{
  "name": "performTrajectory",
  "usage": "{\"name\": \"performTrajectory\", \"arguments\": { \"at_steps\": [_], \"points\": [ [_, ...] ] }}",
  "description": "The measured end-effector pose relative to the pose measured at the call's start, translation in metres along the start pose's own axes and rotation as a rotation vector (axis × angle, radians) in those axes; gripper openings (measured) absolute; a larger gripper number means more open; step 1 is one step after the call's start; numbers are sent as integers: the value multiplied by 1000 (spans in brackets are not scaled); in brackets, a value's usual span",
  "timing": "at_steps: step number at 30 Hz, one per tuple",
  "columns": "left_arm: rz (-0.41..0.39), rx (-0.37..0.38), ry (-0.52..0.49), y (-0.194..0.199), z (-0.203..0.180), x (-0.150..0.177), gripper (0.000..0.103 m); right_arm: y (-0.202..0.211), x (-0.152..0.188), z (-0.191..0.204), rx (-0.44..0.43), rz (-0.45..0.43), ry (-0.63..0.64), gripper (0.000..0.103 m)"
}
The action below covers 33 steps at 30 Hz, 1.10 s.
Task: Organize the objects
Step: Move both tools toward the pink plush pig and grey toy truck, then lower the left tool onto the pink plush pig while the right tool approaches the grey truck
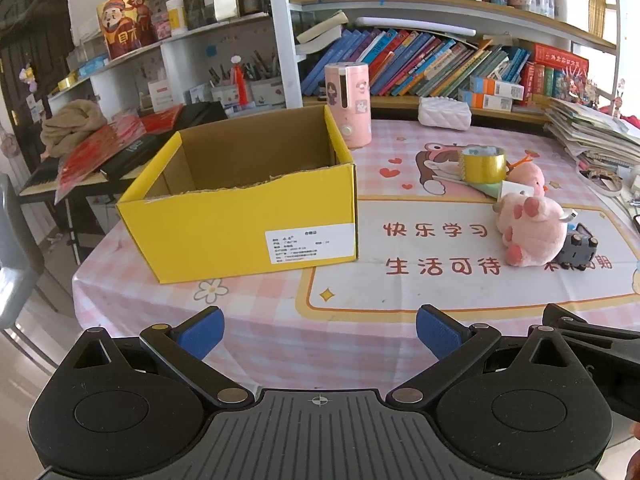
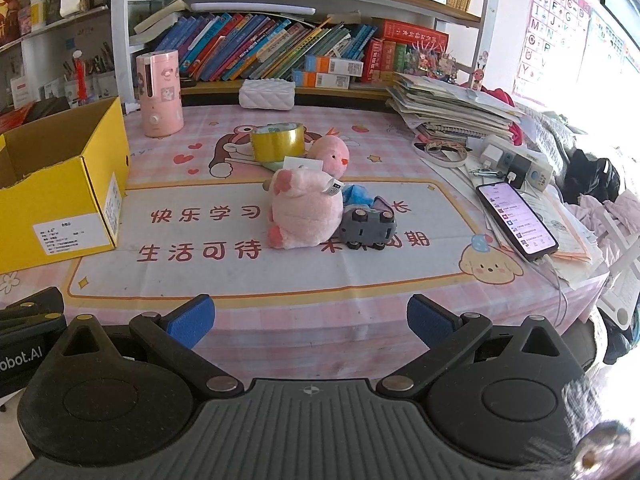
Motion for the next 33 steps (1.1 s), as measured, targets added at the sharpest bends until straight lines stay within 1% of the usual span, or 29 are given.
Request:
{"name": "performTrajectory", "arguments": {
  "at_steps": [13, 24, 28, 33],
  "points": [
    [18, 6, -2, -6, -3, 1, 103, -4, 1, -1, 0, 12, 2, 103],
    [39, 27, -28, -13, -13, 5, 103, -11, 6, -8, 15, 34, -9, 103],
    [38, 33, -33, -14, -18, 2, 103, -15, 7, -12, 7, 54, -19, 103],
    [43, 40, -30, -19, -26, -5, 103, -21, -1, -17, 1, 46, -13, 103]
  ]
}}
Point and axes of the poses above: each gripper's, at about its wrist camera, not at the fingertips, and y roughly against the way its jaws point, z to its left, x to its underside, the point moved 10 cm from there along -y, roughly the way its jaws point, and after that the axes turned 8 degrees about z, right-handed, at the moved point
